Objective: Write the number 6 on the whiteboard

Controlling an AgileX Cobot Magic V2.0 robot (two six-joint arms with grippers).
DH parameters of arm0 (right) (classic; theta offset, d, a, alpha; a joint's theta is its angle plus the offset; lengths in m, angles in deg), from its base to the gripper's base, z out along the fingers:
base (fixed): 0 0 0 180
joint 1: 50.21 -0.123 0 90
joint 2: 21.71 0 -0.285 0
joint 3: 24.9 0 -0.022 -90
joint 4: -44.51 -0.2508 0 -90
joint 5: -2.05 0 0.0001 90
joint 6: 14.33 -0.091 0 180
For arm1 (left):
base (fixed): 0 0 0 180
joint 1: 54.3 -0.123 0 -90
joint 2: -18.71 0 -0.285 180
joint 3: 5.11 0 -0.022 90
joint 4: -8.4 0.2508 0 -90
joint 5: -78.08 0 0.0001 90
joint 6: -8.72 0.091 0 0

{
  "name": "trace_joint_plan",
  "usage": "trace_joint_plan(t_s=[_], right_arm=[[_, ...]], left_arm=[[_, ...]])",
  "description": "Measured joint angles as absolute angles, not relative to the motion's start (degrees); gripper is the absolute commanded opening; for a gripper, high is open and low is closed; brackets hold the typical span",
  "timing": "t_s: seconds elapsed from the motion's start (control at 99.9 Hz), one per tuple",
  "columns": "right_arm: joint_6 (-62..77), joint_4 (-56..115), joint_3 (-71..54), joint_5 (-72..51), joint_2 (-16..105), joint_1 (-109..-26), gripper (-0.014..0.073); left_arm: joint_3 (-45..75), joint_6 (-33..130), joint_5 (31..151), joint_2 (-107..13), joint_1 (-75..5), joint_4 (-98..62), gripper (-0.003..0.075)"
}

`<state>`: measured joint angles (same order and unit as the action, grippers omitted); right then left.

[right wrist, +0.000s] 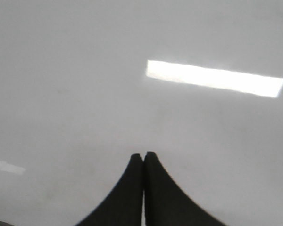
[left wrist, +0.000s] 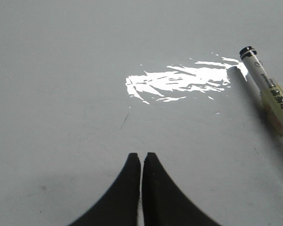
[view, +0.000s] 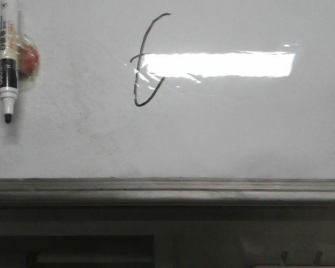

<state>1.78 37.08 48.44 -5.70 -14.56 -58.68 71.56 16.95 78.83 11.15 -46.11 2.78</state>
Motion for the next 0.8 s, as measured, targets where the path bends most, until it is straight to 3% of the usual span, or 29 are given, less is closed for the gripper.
trace_joint_plan(t_s=[0.24,0.8], right_arm=[[-0.35,43.36,52.85,-4.17,-14.56,-50.50,-0.0065],[-0.60,46.24,52.85,-3.89,-14.56,-50.21,-0.0065]], left_arm=[[71.56,16.95,78.83,11.15,-46.11,2.78,-0.0020],[71.56,16.95,78.83,11.15,-46.11,2.78,-0.0020]])
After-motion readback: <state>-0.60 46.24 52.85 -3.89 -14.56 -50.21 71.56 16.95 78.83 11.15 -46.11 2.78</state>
